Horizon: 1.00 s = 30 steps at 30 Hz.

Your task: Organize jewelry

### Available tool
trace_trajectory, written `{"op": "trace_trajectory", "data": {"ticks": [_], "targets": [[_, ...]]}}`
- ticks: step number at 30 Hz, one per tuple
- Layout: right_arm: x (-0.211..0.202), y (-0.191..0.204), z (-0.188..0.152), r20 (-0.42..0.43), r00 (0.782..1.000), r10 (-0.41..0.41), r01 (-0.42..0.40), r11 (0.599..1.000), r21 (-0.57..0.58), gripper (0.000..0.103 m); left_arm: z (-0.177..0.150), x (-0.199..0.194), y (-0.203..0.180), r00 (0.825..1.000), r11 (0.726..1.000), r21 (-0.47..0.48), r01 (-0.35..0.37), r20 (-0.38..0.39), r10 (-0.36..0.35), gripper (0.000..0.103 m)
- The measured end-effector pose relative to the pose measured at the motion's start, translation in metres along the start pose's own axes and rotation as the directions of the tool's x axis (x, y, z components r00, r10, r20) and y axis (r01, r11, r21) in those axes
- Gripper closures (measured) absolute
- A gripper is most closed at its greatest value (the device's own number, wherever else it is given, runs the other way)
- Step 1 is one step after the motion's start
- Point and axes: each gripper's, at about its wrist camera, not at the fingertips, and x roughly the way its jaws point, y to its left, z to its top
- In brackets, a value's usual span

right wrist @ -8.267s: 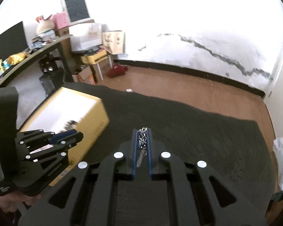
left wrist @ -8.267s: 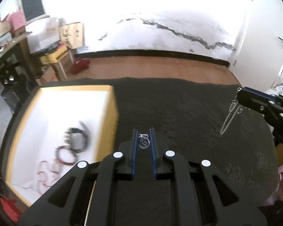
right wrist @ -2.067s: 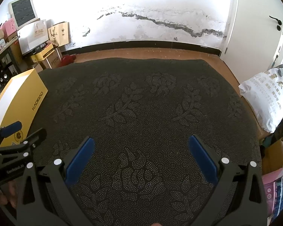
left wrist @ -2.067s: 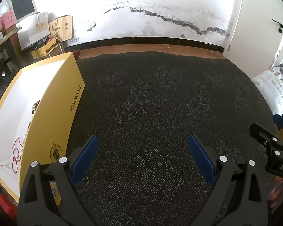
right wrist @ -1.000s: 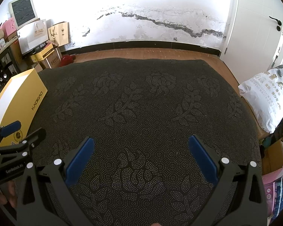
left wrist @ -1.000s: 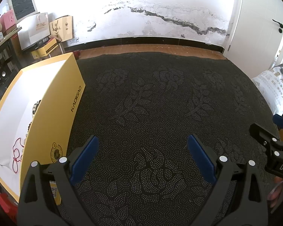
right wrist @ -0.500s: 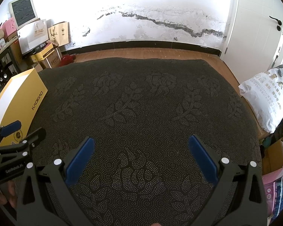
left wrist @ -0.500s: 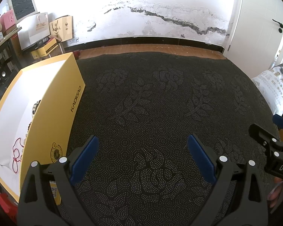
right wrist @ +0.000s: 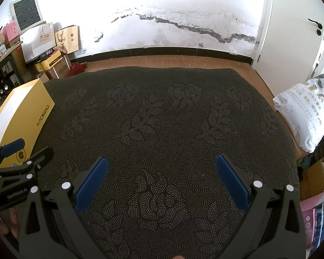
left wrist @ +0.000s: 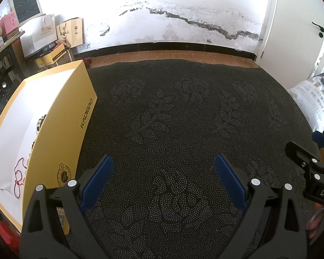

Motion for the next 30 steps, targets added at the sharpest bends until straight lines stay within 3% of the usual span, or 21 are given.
{"op": "trace_trajectory", "data": {"ticks": [15, 30], "targets": [[-0.0008, -0.001, 0.0009, 0.006, 1.0, -0.001, 0.001, 1.0, -0.001, 0.006, -0.0005, 0.0037, -0.0009, 0.999, 1.0, -0.009, 0.019, -0.028, -0.019, 0.007], [0.0005, -0.0024, 0.0009, 0.004, 1.0, 0.0, 0.0, 1.0, -0.009, 0.006, -0.0003, 0.0017, -0.0071, 1.0, 1.0, 0.025, -0.005, -0.013, 0.005, 0.006]]}}
